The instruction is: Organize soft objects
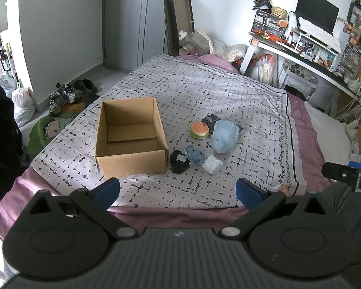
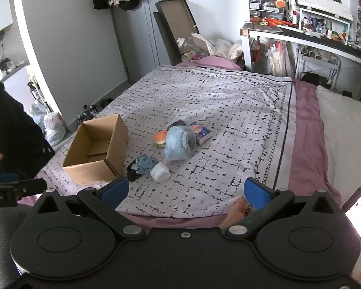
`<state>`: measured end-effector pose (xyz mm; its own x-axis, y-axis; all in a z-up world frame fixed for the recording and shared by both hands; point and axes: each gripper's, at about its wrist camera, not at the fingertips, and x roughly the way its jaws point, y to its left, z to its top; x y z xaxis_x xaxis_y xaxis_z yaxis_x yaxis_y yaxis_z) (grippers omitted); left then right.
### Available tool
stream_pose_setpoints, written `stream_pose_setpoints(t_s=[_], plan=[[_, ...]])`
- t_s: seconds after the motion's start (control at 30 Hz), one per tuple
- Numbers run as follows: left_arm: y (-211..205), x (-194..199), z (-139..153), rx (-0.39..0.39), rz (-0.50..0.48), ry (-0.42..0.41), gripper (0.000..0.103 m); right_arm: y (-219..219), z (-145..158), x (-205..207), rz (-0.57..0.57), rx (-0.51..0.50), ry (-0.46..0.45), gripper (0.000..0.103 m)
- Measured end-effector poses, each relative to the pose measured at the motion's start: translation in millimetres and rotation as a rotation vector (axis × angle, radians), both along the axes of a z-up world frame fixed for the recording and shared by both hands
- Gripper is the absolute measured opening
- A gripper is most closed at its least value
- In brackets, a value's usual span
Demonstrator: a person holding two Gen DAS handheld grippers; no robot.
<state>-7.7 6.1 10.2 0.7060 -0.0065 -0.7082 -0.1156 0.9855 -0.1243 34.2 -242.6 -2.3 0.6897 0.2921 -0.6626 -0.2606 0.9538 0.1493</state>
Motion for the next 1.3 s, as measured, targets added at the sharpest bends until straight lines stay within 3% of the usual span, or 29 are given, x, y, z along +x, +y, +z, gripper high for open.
stream_pose_setpoints(t_s=[0.37, 1.3], plan=[[-4.0, 11.5, -14.8, 0.000, -0.002, 0.017, 0.102, 7.0, -6.2, 9.6, 0.026, -0.022, -0.014, 0.103], [-11.1, 84.2, -63.5, -0.076, -0.023, 0.060, 0.099, -2.1, -43.8, 73.1, -0.076, 0.124, 0.075, 0.100]])
